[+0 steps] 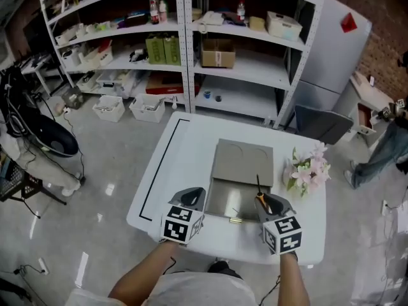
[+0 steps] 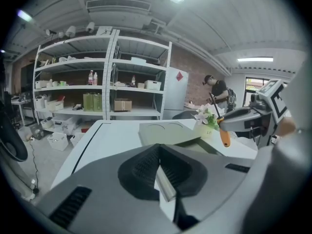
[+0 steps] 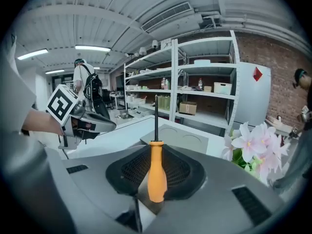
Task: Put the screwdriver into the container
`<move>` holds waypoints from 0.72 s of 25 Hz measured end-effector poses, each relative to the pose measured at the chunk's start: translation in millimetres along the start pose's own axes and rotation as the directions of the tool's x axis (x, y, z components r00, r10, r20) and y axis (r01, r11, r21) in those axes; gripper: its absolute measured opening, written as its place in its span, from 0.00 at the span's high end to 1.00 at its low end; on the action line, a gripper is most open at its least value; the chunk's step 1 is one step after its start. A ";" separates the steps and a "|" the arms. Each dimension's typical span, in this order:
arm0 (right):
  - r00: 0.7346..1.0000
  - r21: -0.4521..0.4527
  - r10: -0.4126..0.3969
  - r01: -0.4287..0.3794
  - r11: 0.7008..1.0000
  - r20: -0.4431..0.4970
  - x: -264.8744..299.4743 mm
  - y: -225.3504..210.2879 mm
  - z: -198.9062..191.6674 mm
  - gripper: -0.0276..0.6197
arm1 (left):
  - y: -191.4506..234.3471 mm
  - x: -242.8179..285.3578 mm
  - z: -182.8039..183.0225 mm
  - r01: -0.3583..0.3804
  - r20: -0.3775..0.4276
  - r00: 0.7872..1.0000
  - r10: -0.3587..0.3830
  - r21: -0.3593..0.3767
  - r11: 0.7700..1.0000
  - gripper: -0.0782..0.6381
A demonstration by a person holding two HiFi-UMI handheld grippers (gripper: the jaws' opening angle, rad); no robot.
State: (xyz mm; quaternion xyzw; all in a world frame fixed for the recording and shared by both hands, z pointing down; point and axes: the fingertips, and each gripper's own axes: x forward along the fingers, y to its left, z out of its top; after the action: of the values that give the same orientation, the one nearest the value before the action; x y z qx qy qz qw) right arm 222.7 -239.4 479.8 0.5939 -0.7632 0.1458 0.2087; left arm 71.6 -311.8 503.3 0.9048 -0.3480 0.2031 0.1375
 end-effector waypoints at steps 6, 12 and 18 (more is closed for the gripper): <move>0.991 -0.100 0.107 -0.114 0.988 -0.080 26.1 -5.9 -2.5 0.84 | 6.5 12.7 -5.5 -0.056 -0.016 0.998 0.056 -0.037 0.998 0.89; 0.967 -0.209 0.186 -0.222 0.952 -0.177 51.7 -3.6 -12.8 0.84 | 22.0 14.9 -11.3 -0.119 -0.018 0.993 0.118 -0.073 0.990 0.89; 0.916 -0.276 0.252 -0.341 0.899 -0.312 71.2 6.3 -30.4 0.84 | 28.0 17.9 -12.8 -0.150 -0.019 0.989 0.149 -0.088 0.985 0.89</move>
State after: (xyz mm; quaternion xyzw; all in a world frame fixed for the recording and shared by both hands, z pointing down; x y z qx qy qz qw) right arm 206.3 -283.7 541.4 0.4017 -0.8233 0.1274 0.3803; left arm 61.1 -337.2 525.8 0.8678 -0.4228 0.2027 0.1643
